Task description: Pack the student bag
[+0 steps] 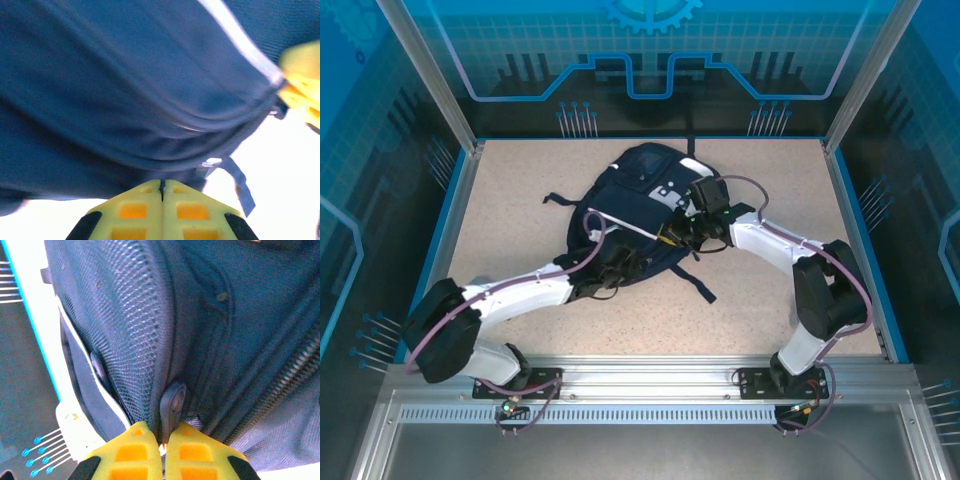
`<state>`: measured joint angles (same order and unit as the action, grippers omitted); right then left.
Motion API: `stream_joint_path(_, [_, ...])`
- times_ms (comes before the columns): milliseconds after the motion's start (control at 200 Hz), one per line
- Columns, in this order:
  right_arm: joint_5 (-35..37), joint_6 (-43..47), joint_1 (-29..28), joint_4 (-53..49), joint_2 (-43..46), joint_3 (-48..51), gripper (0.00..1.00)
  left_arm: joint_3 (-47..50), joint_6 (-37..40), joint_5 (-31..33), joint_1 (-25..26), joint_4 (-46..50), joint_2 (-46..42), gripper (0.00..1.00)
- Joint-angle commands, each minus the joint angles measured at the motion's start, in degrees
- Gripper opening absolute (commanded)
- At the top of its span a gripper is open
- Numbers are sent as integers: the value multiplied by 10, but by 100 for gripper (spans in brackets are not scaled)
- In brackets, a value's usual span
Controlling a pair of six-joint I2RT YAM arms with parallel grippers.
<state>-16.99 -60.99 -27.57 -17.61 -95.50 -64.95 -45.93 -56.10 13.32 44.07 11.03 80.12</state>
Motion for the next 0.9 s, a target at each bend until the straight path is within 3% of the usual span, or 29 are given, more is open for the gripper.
stream_joint_path(0, [67, 27, 13, -24, 23, -3, 0, 34, 38, 27, -32, 79, -31, 0])
stream_joint_path(200, [49, 28, 12, -10, 21, 1, 0, 47, 116, -56, -55, 20, -58, 0])
stream_joint_path(335, [29, 25, 12, 1, 22, 0, 0, 31, 137, -87, -38, -7, -62, 25])
stream_joint_path(420, [23, 25, 12, 3, 24, -2, 0, 9, 150, -74, -17, 3, -53, 33])
stream_joint_path(595, [16, 26, 12, 0, 28, -7, 0, -51, 177, -12, 36, 45, -11, 38])
stream_joint_path(895, [-3, 15, 16, 13, 23, -1, 0, -152, 211, 39, 94, 88, 101, 40])
